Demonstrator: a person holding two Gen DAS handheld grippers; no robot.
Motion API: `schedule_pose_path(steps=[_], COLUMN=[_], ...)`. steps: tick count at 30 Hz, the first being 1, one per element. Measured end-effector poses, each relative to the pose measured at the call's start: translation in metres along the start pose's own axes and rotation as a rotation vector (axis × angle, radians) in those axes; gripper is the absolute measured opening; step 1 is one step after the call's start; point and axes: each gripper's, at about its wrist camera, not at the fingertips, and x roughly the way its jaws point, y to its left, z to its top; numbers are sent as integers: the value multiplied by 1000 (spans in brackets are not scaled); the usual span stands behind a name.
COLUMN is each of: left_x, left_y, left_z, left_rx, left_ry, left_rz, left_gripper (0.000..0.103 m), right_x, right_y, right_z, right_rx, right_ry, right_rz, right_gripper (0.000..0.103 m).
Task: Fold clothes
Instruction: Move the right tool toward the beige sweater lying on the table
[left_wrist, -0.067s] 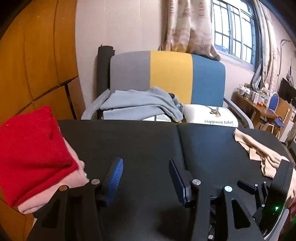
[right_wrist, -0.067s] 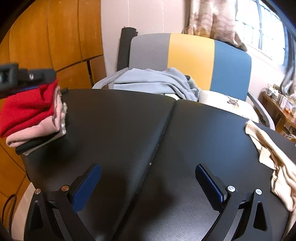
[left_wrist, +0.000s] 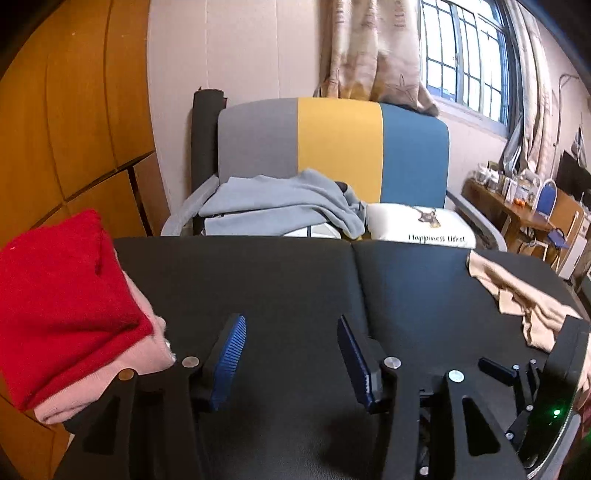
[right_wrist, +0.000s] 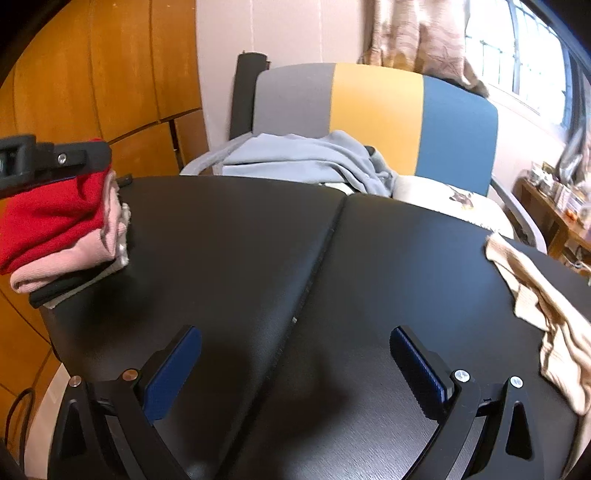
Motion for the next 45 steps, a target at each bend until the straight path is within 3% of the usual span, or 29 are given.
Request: schedule_pose_path(steps=[10,12,18,22,25,28,37,40,45], left_x=[30,36,54,69,76,83,100,102,105], left_y=[-15,-19,-38,-43,-48,-51,-65,-72,-85], left_z=[-34,-41,-81,-105,-120,-124,-121,-119,-120], left_rx=[-38,-45,15,28,40,21,53,80,123], left_ry=[152,182,216,279,299,323,390,391,402], left_rz=[-190,-228,-178,-180,-165,-186,-165,-148,-133], left_gripper=[54,54,53,54,55,60,68,68,68], right_x=[4,-7,-27,-48,-56,-61,-96,-117,-128], right_y=[-34,-38,-59,-76,-96,-124,-228,-261,-317], right_z=[-37,-43,-64,-82,-99,-112,-155,-160,-154], right_rx=[59,78,140,174,293,392,707,738,847], right_ry=[-1,16,-4,-37,-7,24,40,-7,-68], right_rz=[-14,-64,-163,-202,-119,-97,-183,-258,-245], right_gripper=[103,103,103,103,103,103,103,103,103])
